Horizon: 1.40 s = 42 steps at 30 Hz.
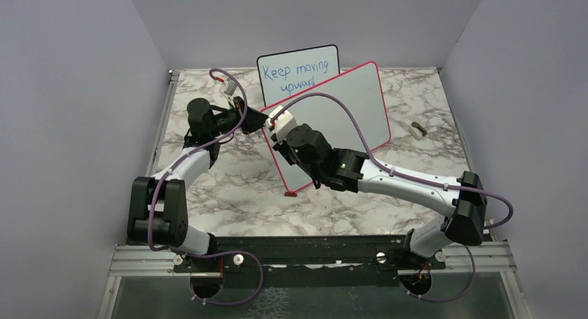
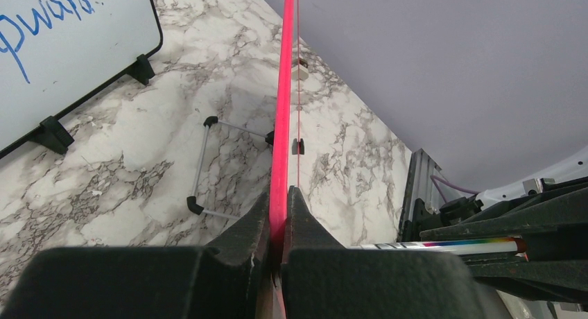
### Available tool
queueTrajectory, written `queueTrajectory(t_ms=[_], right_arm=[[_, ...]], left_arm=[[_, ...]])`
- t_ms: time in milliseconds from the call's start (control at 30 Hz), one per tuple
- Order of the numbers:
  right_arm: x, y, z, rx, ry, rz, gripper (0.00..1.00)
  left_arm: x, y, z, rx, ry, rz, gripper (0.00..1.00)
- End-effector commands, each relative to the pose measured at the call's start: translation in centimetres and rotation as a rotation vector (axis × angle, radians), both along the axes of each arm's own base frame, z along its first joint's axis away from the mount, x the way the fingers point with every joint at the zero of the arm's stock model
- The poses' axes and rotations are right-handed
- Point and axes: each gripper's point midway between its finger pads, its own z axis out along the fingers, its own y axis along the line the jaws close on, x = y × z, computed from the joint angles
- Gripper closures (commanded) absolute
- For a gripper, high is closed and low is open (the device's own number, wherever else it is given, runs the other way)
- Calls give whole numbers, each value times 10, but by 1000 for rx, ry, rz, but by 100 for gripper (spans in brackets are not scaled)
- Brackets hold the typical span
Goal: Write a sentence on the whiteboard
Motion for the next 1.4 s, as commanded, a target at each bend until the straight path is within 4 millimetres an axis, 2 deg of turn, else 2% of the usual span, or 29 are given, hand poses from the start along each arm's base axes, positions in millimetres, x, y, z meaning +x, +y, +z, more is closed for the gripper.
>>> queueTrajectory(t_ms=[0,467,967,1367], right_arm=[[4,7,13,35,-25,-24,99],[6,7,25,82,-47,-36,99],[8,5,10,50,-30,-61,99],[6,14,9,56,-18,-29,99]], left_arm=[[-2,-3,-12,29,-2,4,100],[-1,-2,-13,27,8,5,100],[-1,-3,-15,26,15,0,100],[-1,-4,-15,26,15,-1,100]])
